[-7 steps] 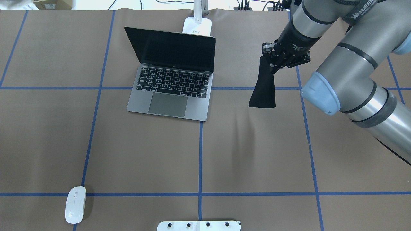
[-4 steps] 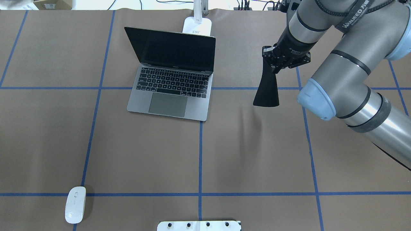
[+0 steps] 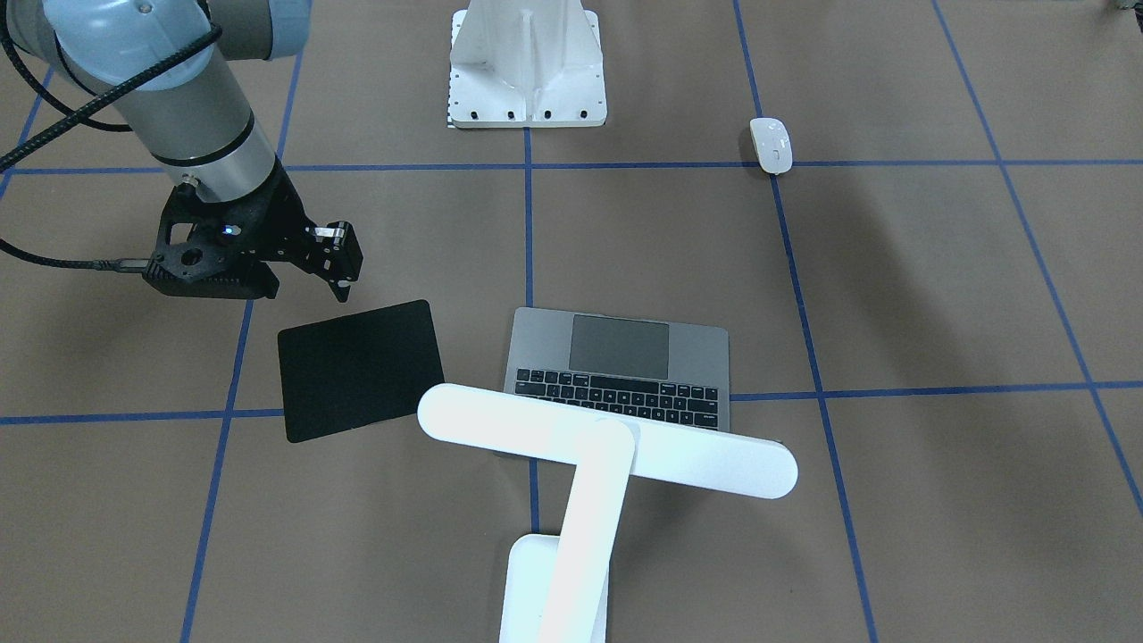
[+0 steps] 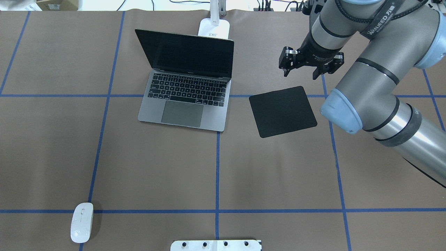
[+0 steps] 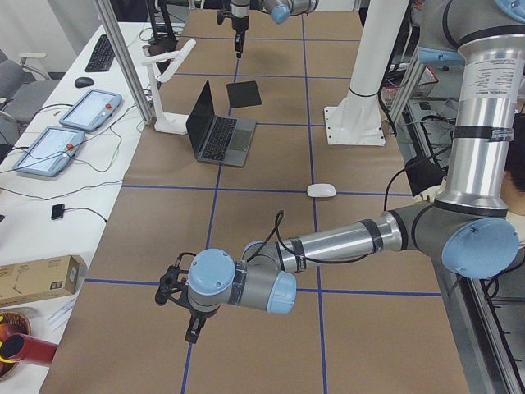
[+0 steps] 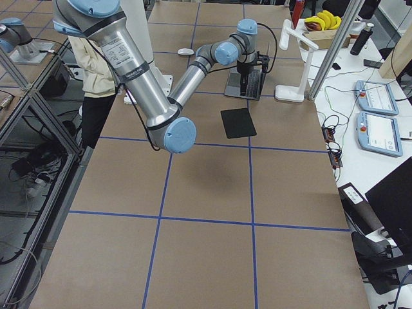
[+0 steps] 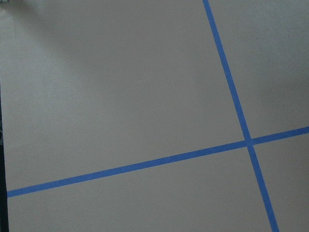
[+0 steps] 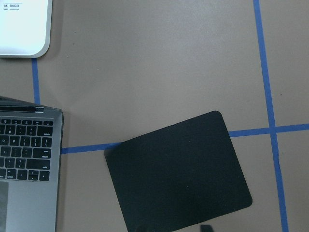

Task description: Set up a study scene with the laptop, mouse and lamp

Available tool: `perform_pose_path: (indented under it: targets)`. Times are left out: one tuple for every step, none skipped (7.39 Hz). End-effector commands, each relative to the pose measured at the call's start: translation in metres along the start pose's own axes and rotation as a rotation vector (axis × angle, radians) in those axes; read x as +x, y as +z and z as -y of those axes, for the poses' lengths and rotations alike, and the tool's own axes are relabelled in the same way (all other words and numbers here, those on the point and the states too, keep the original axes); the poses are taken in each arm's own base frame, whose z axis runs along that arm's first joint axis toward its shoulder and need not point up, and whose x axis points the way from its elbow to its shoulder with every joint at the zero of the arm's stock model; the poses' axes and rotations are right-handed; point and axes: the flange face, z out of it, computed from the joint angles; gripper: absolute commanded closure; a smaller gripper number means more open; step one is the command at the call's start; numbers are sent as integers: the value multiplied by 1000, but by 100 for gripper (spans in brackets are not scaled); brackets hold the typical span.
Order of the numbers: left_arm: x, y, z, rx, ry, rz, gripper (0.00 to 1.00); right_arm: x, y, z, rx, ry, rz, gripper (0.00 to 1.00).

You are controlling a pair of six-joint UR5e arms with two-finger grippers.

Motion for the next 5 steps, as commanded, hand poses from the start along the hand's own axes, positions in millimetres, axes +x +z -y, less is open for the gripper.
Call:
perform_pose_path:
  targets:
    - [7, 2, -5, -8, -61, -88, 0, 14, 8, -2, -6, -4, -17, 0]
    - [18, -2, -1, -12, -193, -126, 0, 20, 18, -6, -21, -8, -31, 0]
    - [53, 2, 1, -49, -255, -158, 0, 39, 32, -8, -40, -40, -58, 0]
    - [105, 1, 20, -122, -386, -165, 0, 68, 50, -11, -68, -107, -95, 0]
    - [160, -12, 23, -140, -443, -171, 0, 89, 63, -14, -88, -116, -122, 0]
